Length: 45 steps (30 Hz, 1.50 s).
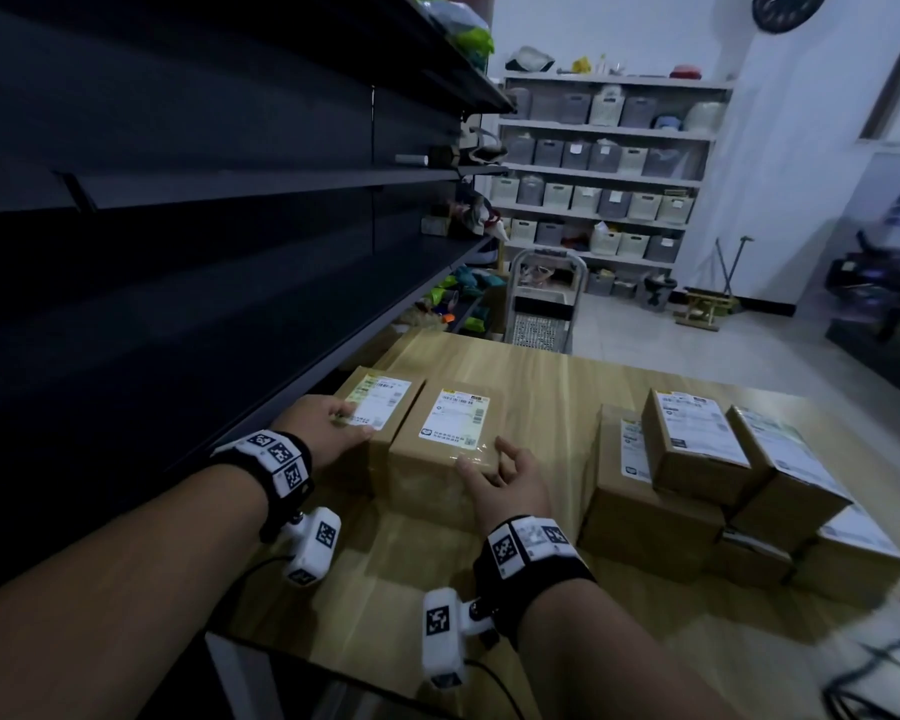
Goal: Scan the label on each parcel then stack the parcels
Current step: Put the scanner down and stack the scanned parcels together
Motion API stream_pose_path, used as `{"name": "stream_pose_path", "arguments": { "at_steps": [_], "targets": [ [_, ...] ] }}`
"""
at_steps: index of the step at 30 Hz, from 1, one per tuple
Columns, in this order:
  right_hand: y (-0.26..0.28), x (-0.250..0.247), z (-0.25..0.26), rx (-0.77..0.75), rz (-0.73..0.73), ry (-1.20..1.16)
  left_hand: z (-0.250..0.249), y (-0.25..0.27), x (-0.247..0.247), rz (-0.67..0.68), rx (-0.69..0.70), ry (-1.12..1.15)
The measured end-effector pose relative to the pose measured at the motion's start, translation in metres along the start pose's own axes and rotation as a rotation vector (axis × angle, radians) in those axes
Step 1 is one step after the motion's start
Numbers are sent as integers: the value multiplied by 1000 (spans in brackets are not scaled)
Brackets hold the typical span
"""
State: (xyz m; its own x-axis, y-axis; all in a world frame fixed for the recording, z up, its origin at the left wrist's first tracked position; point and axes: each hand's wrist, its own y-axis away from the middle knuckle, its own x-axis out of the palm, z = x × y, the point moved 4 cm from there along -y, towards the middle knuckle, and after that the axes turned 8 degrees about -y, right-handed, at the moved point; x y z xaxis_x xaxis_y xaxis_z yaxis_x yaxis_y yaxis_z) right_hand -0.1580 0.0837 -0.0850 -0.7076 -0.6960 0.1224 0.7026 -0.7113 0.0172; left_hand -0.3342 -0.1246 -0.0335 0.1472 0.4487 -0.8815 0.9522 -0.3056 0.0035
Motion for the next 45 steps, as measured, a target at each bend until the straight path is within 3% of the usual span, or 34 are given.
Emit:
{"name": "stream_pose_path", "arguments": {
  "at_steps": [5, 10, 17, 20, 29, 38, 42, 45],
  "targets": [
    [5, -1, 6, 1, 29, 63, -4, -1, -3, 3, -19, 12],
    [26, -10, 30, -90, 74, 189, -8, 4, -8, 0, -64, 175],
    [48, -57, 48, -95, -48, 49, -41, 47, -29, -308, 92, 176],
    [50, -93, 59, -71, -184, -10, -76, 69, -21, -331, 171, 265],
    [47, -197, 83, -86, -515, -71, -196, 126, 48, 5, 291, 586],
    [26, -271, 108, -85, -704, -31, -284, 135, 93, 174, 313, 609],
    [12, -299, 115, -16, -727, -18, -307, 129, 109, 255, 289, 583],
    [3, -303, 117, 53, -642, -50, -317, 128, 120, 284, 275, 538]
  ]
}}
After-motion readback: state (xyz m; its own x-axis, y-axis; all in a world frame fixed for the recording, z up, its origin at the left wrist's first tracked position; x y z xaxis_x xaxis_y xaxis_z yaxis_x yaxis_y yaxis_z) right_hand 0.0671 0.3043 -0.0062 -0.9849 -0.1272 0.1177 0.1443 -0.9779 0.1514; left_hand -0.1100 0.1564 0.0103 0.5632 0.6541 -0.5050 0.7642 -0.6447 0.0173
